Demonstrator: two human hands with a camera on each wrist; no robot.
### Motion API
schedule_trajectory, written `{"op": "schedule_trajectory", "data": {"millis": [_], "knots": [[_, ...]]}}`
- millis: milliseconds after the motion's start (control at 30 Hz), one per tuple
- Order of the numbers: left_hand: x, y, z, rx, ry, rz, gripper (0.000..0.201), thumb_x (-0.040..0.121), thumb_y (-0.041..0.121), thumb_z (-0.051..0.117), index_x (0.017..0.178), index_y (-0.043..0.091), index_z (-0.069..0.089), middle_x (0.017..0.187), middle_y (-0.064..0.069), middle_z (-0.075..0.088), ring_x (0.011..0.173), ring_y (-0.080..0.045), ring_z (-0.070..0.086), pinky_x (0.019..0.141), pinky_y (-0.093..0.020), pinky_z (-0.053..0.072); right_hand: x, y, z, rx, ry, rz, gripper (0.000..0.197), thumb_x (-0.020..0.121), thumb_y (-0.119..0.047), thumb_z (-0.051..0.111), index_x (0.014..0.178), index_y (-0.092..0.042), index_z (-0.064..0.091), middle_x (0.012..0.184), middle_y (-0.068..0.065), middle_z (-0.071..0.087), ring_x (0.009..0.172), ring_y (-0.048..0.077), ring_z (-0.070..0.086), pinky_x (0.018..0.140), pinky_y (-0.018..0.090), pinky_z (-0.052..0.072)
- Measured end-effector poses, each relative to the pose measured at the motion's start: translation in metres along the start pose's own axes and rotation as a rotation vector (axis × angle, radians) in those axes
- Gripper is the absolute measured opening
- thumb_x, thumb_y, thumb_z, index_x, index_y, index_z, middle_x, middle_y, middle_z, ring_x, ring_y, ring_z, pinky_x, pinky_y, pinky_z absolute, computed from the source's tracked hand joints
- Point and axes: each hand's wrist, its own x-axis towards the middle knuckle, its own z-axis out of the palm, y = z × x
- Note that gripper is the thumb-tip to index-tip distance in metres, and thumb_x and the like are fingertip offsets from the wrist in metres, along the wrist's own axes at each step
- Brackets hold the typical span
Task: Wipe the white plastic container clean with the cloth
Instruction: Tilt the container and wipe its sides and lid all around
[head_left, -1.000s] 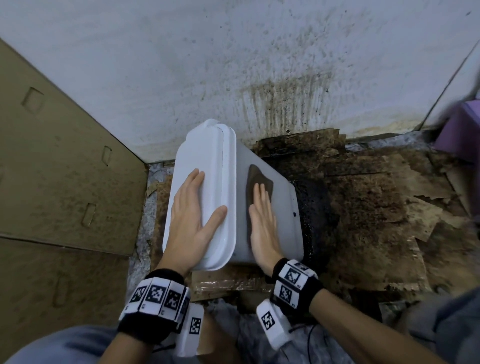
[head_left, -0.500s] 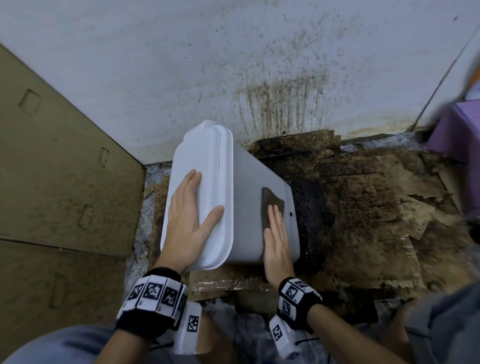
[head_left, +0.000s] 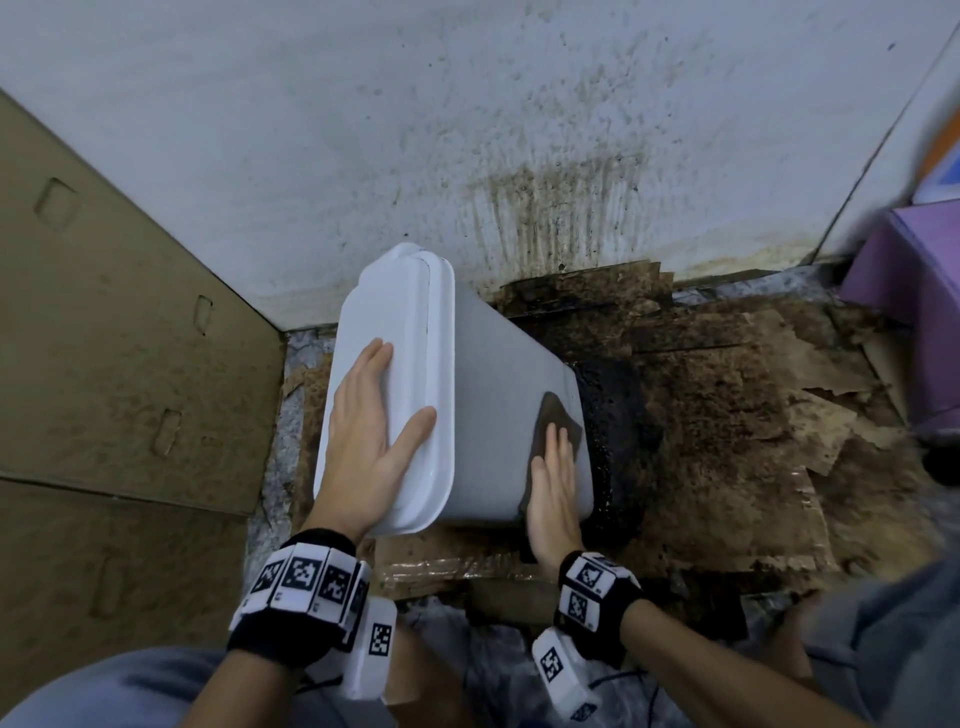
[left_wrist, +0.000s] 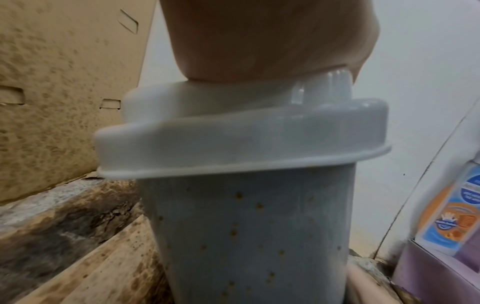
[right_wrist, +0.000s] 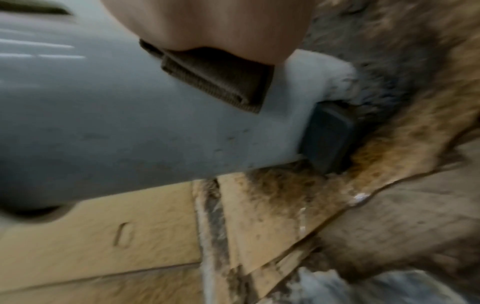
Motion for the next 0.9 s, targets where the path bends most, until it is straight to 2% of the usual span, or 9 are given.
{"op": "schedule_trajectory", "data": {"millis": [67,200,300,400,500,600,667,733,900], "knots": [[0.000,0.001,0.001,0.014,0.003,0.010,0.080,0.095,0.062,0.045,0.160,0.024,0.021,0.168,0.007,0.020,0.154,-0.007,0.015,0.127,-0.034,0.012,-0.011,-0.025,0.011,-0.026,-0.001,-0.116,0.057,0.102,-0.038,0.014,0.158,-0.035,0.005,0.168,-0.011,-0.004,0.153,0.000,-0.007,0.123,0.025,-0.005],[0.002,0.001,0.002,0.025,0.010,0.012,0.080,0.095,0.061,0.045,0.160,0.022,0.022,0.168,0.005,0.021,0.154,-0.007,0.016,0.126,-0.031,0.012,-0.031,-0.061,0.023,-0.010,-0.055,-0.301,0.053,0.107,-0.035,0.015,0.159,-0.037,0.008,0.168,-0.018,0.001,0.152,-0.005,-0.005,0.123,0.026,-0.003],[0.001,0.001,0.003,0.025,0.004,0.016,0.080,0.095,0.061,0.045,0.160,0.022,0.022,0.168,0.006,0.021,0.155,-0.007,0.015,0.126,-0.031,0.012,-0.030,-0.057,0.018,-0.047,-0.045,-0.382,0.053,0.108,-0.037,0.014,0.160,-0.032,0.010,0.168,-0.016,0.004,0.154,0.000,-0.001,0.125,0.030,0.001],[0.001,0.003,0.003,0.025,0.000,0.016,0.080,0.094,0.062,0.046,0.160,0.023,0.022,0.168,0.008,0.020,0.155,-0.005,0.014,0.125,-0.029,0.011,-0.021,-0.039,0.011,-0.074,-0.021,-0.431,0.055,0.107,-0.039,0.016,0.160,-0.027,0.016,0.168,-0.014,0.010,0.155,0.005,0.006,0.125,0.028,0.005],[0.001,0.004,0.003,0.016,-0.002,0.008,0.081,0.094,0.063,0.046,0.160,0.024,0.022,0.168,0.009,0.020,0.155,-0.004,0.014,0.126,-0.032,0.012,-0.007,-0.005,0.003,-0.058,0.012,-0.334,0.055,0.105,-0.042,0.017,0.159,-0.030,0.018,0.168,-0.012,0.012,0.154,0.003,0.006,0.126,0.031,0.007],[0.000,0.005,0.002,-0.004,-0.011,0.005,0.081,0.094,0.064,0.047,0.160,0.026,0.022,0.168,0.011,0.019,0.154,-0.004,0.014,0.127,-0.036,0.014,0.009,0.029,-0.006,-0.003,0.019,-0.125,0.050,0.107,-0.041,0.019,0.156,-0.039,0.011,0.169,-0.011,0.004,0.154,0.000,0.001,0.127,0.035,0.003],[0.001,0.006,0.002,-0.009,-0.012,0.001,0.081,0.093,0.064,0.047,0.160,0.026,0.021,0.168,0.011,0.019,0.154,-0.004,0.014,0.127,-0.037,0.014,0.019,0.042,-0.010,0.006,0.019,0.008,0.048,0.111,-0.029,0.022,0.157,-0.032,0.009,0.169,-0.006,0.002,0.155,0.007,0.000,0.127,0.035,0.000],[0.001,0.007,0.002,-0.009,-0.013,-0.003,0.082,0.093,0.065,0.047,0.161,0.025,0.021,0.168,0.010,0.018,0.155,-0.004,0.014,0.127,-0.036,0.013,0.026,0.047,-0.012,0.013,0.036,0.103,0.050,0.111,-0.027,0.024,0.159,-0.026,0.009,0.169,-0.004,0.005,0.156,0.012,0.002,0.127,0.036,0.001],[0.002,0.007,0.003,0.006,-0.008,0.003,0.082,0.093,0.064,0.046,0.161,0.024,0.021,0.168,0.009,0.019,0.155,-0.005,0.014,0.127,-0.035,0.013,0.029,0.042,-0.009,0.008,0.054,0.178,0.052,0.111,-0.025,0.022,0.160,-0.020,0.008,0.170,-0.001,0.006,0.155,0.014,0.004,0.126,0.034,0.000]]}}
